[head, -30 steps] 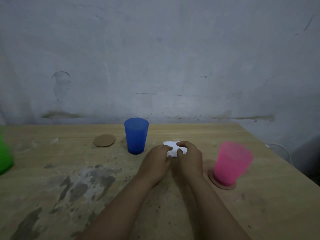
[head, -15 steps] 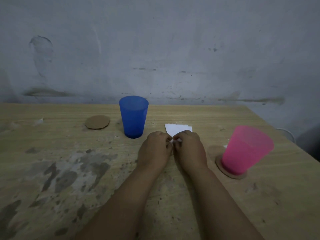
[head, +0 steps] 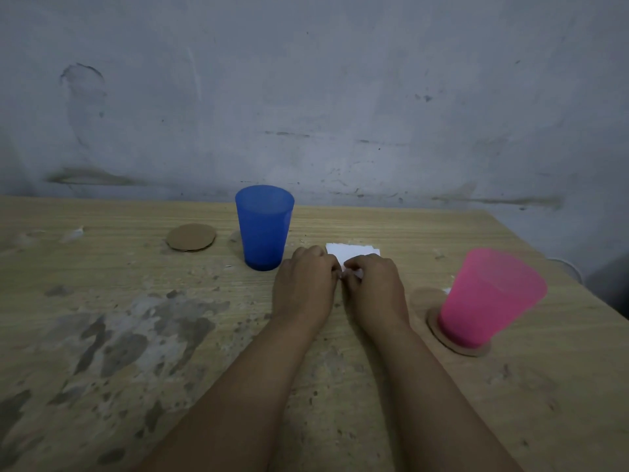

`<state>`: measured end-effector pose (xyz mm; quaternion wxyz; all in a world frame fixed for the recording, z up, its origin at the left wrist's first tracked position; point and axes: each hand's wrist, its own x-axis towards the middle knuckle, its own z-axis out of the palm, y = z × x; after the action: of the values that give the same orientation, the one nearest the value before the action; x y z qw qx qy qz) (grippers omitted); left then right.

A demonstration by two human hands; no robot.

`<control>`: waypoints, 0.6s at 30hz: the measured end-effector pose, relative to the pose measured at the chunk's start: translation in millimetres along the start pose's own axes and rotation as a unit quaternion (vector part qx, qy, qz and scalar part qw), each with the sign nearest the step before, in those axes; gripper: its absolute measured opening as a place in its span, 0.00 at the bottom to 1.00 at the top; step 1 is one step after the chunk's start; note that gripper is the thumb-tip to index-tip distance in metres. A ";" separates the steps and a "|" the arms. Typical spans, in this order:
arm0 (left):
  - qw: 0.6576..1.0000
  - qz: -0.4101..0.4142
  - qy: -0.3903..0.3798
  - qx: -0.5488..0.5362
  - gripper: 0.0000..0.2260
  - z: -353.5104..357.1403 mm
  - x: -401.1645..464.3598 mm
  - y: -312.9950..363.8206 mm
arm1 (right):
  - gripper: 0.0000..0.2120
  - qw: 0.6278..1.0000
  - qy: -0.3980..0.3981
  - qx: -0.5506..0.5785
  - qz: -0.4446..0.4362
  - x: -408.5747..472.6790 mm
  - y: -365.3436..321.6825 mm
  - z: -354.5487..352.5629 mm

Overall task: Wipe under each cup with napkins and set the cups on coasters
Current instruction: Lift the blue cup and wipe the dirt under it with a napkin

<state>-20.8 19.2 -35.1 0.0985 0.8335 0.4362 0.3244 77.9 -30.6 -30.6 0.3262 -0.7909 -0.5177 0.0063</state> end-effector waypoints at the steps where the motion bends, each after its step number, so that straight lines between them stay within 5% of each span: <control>1: 1.000 0.000 0.002 -0.004 0.08 -0.2 0.3 0.2 | 0.11 1.000 -0.001 0.000 -0.003 0.4 0.3 0.7; 10: 0.990 -0.062 0.011 -0.128 0.06 -1.3 2.7 0.9 | 0.19 0.996 0.071 0.045 0.036 -1.2 1.0 -2.3; 18: 0.986 -0.083 -0.012 -0.142 0.07 2.8 3.8 -1.3 | 0.15 0.965 0.141 0.178 0.127 4.1 0.3 -9.9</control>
<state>-18.4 23.3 -36.2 0.2477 0.7757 0.4519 0.3643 83.5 -32.4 -21.6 0.5281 -0.7723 -0.3520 0.0283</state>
